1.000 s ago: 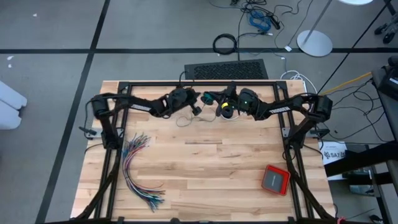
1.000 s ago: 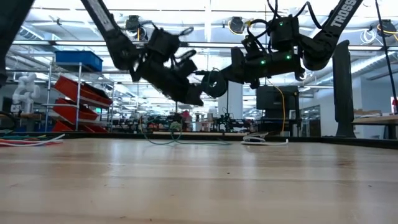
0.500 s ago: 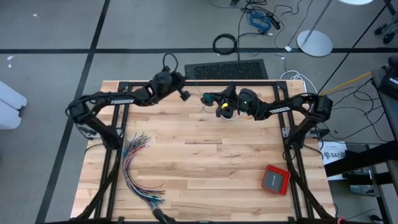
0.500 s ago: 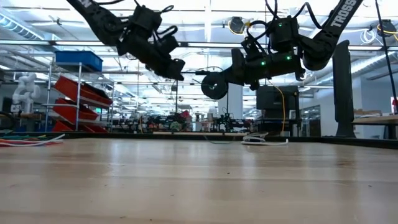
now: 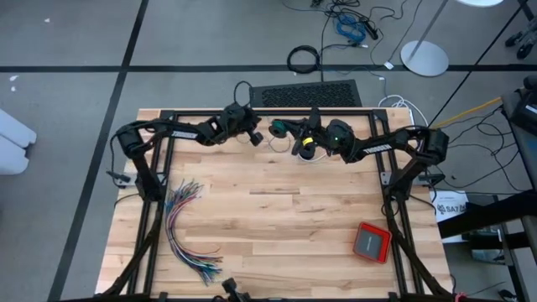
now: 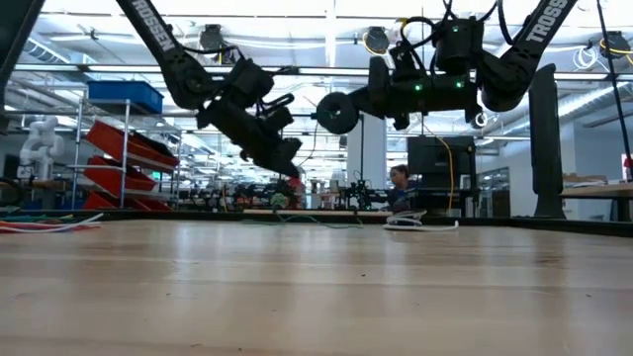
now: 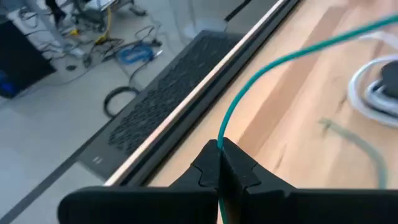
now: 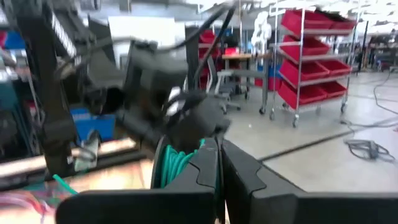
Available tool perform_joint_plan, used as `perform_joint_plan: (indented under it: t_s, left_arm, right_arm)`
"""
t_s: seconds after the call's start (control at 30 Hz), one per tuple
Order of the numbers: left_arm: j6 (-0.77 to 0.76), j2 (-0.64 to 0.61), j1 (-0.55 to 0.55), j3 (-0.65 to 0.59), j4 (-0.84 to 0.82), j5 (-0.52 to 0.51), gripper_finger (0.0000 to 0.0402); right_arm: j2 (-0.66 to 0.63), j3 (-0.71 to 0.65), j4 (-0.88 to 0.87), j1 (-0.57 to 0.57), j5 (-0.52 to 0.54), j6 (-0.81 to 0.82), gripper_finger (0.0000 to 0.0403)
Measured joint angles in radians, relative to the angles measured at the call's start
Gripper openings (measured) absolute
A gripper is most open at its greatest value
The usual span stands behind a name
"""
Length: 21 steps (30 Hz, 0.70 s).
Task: Coil cords
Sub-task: Coil the green wire onto the spool
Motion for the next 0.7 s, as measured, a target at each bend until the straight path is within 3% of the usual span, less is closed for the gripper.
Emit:
perform_joint_plan:
  t_s: [0.3,0.5,0.7]
  left_arm:
    - [-0.024,0.076,-0.072,0.105,0.065,0.015,0.0000]
    - [-0.069,0.114,-0.117,0.156,0.072,0.002,0.0000]
    - [-0.100,0.113,-0.159,0.157,0.114,-0.003,0.0000]
  right_arm:
    - [0.000,0.000,0.137,-0.020,0.002,0.082,0.0000]
    - [0.000,0.000,0.227,-0.022,0.140,0.056,0.0000]
    - [0.000,0.004,0.242,-0.023,0.214,-0.030,0.0000]
